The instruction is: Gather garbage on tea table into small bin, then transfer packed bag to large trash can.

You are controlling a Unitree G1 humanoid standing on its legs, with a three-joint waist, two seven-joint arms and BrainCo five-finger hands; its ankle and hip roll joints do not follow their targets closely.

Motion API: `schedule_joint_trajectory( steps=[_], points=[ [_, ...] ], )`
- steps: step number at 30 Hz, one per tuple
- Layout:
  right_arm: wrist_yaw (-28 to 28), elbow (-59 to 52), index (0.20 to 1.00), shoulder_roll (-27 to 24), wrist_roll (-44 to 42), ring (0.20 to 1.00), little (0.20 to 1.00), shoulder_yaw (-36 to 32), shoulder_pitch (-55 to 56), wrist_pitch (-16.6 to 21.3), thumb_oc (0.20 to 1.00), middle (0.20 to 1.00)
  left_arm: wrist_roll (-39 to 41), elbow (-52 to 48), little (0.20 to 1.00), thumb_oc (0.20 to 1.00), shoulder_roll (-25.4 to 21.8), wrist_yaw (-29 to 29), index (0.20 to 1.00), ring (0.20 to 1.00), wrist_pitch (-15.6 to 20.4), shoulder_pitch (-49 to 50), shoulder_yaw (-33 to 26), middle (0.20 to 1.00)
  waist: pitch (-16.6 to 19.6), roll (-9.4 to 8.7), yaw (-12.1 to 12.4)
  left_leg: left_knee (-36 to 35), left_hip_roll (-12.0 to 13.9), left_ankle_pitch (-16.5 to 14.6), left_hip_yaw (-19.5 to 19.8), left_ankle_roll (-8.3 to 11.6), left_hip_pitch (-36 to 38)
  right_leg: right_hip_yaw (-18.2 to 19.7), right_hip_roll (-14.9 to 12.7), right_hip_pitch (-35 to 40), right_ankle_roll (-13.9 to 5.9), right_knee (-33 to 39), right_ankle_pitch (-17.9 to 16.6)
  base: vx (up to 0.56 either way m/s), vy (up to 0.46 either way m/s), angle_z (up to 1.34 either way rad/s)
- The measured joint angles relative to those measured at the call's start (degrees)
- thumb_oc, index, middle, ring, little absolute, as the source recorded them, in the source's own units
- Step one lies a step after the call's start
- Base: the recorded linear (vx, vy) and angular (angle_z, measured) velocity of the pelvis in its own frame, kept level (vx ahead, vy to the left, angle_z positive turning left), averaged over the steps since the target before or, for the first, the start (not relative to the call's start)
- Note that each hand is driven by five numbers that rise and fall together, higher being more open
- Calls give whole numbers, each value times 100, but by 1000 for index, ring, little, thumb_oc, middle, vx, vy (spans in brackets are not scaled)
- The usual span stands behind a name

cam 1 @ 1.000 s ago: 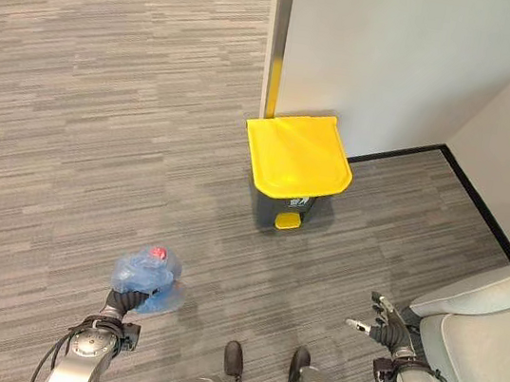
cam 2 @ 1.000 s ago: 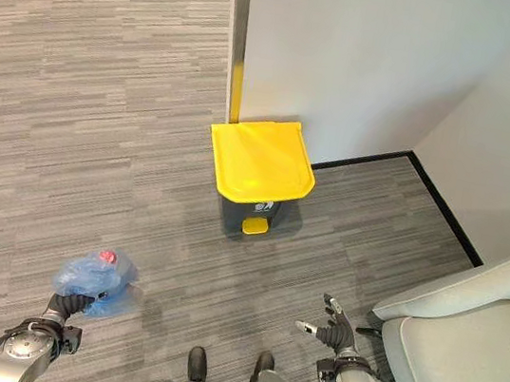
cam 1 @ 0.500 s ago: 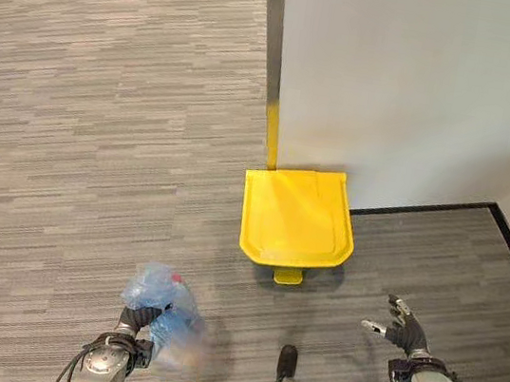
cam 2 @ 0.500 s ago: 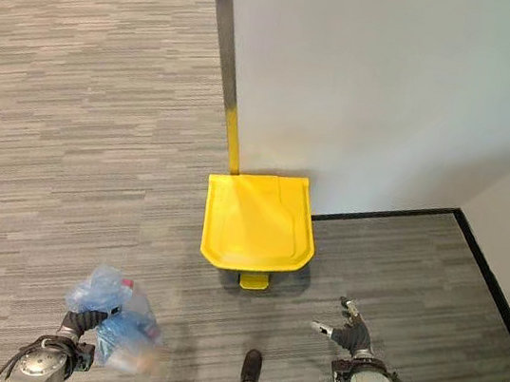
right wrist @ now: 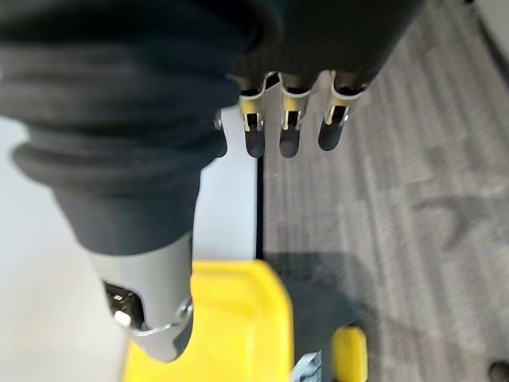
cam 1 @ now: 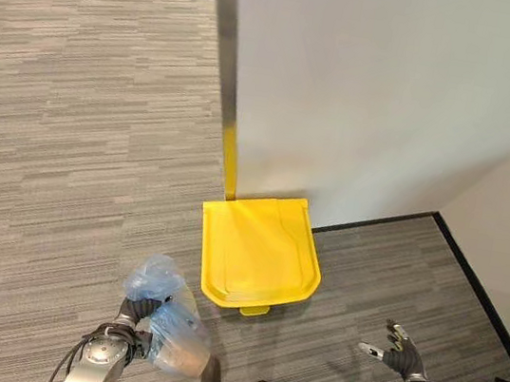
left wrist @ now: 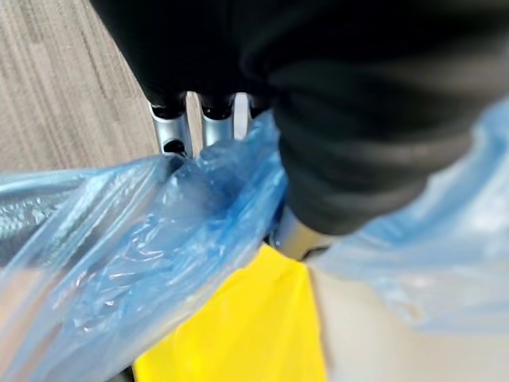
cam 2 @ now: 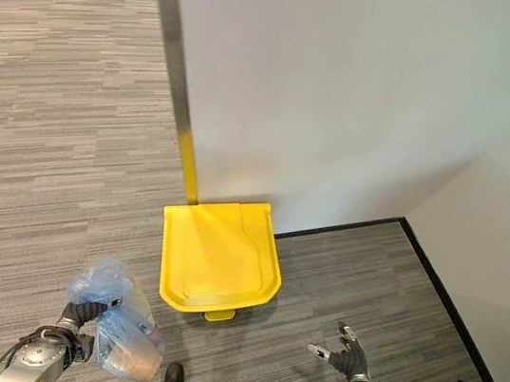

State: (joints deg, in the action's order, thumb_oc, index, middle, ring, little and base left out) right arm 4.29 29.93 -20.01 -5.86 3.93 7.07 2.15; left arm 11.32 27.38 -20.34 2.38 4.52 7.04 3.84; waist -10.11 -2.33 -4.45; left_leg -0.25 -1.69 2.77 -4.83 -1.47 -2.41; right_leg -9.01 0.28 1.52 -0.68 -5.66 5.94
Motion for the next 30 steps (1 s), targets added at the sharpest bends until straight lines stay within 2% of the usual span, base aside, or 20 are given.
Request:
schedule_joint_trajectory(
  steps=[1, 2, 3, 7, 9, 16, 21, 25, 26, 27, 28, 30],
  points=[
    [-6, 19, 1000, -7, 9, 1000, 1000, -12, 19, -3, 1000, 1000, 0, -10, 200, 200, -9, 0, 200, 200, 0, 71, 4, 200, 112, 65, 46, -155, -89, 17, 29, -7, 39, 5, -74, -45, -27, -16, 49, 11, 41, 16],
    [-8, 9, 1000, -14, 10, 1000, 1000, -12, -2, -1, 1000, 1000, 0, -9, 200, 200, -17, 2, 200, 200, -1, 119, 2, 200, 165, 46, 49, -169, -128, 27, 48, -20, 41, 16, -108, -50, -40, -24, 58, 4, 55, 8],
    [-10, 9, 1000, -16, 13, 1000, 1000, -13, -2, -2, 1000, 1000, 0, -9, 200, 200, -17, 2, 200, 200, -2, 192, 8, 200, 201, 129, 68, -215, -191, 43, 68, -3, 41, 15, -177, -113, -79, -122, 105, 5, 41, 7],
    [-41, 10, 1000, -16, 17, 1000, 1000, -10, 45, -12, 1000, 1000, 0, -10, 200, 200, -34, 10, 200, 200, -2, 309, -11, 200, 232, 220, 112, -248, -219, 80, 49, -59, 42, 85, -188, -121, -183, -106, 27, -6, 22, -2],
    [-65, 10, 1000, -19, 21, 1000, 1000, -13, 54, -13, 1000, 1000, 0, -11, 200, 200, -38, 11, 200, 200, -2, 376, -10, 200, 240, 241, 139, -255, -215, 108, 37, -93, 42, 90, -184, -96, -120, -111, -22, -20, 36, -5],
    [-68, 19, 1000, -37, 26, 1000, 1000, -7, -23, -19, 1000, 1000, 0, -12, 200, 200, -45, 16, 200, 200, -3, 404, -13, 200, 207, 212, 217, -177, -165, 126, -122, -109, -64, 149, -178, -352, -97, -329, 12, -30, 68, -9],
    [-66, 24, 1000, -40, 34, 1000, 1000, -6, -251, -26, 1000, 1000, 2, -12, 200, 200, -63, 27, 200, 200, -3, 267, -19, 200, -87, 91, 324, -26, -200, 82, -218, -160, -183, 305, -245, -699, -145, -825, 188, 7, 139, -16],
    [-67, 25, 1000, -39, 82, 1000, 1000, -6, -270, -31, 1000, 1000, 2, -13, 200, 200, -65, 37, 200, 200, -3, 171, -163, 200, -201, 82, 326, -17, -369, -50, -273, -327, -125, 433, -445, -1014, -304, -1615, 504, 112, 143, -6],
    [-67, 24, 1000, -61, 90, 1000, 1000, -7, -290, -31, 1000, 1000, 2, -13, 200, 200, -65, 69, 200, 200, 0, 93, -186, 200, -320, 127, 324, -27, -381, -83, -226, -541, -55, 444, -487, -1249, -397, -2152, 582, 185, 84, 3],
    [-69, 18, 1000, -74, 91, 1000, 1000, -7, -291, -34, 1000, 1000, 2, -10, 200, 200, -50, 93, 200, 200, -2, -2, -185, 200, -407, 167, 315, -12, -369, -96, -199, -568, -37, 485, -482, -1488, -436, -2431, 745, 205, 66, 2],
    [-68, 10, 1000, -80, 90, 1000, 1000, -5, -286, -33, 1000, 1000, 2, -18, 200, 200, -43, 95, 200, 200, 0, -49, -180, 200, -468, 174, 299, 3, -359, -131, -181, -618, -43, 514, -475, -1745, -477, -2404, 726, 153, 42, 2],
    [-66, 3, 1000, -114, 89, 1000, 1000, 2, -393, -35, 1000, 1000, 1, 9, 200, 200, -49, 143, 200, 200, -20, -212, -179, 200, -718, 200, 226, 230, -341, -238, -77, -757, -89, 538, -539, -2253, -592, -1541, 283, 221, 7, 23]
  ],
)
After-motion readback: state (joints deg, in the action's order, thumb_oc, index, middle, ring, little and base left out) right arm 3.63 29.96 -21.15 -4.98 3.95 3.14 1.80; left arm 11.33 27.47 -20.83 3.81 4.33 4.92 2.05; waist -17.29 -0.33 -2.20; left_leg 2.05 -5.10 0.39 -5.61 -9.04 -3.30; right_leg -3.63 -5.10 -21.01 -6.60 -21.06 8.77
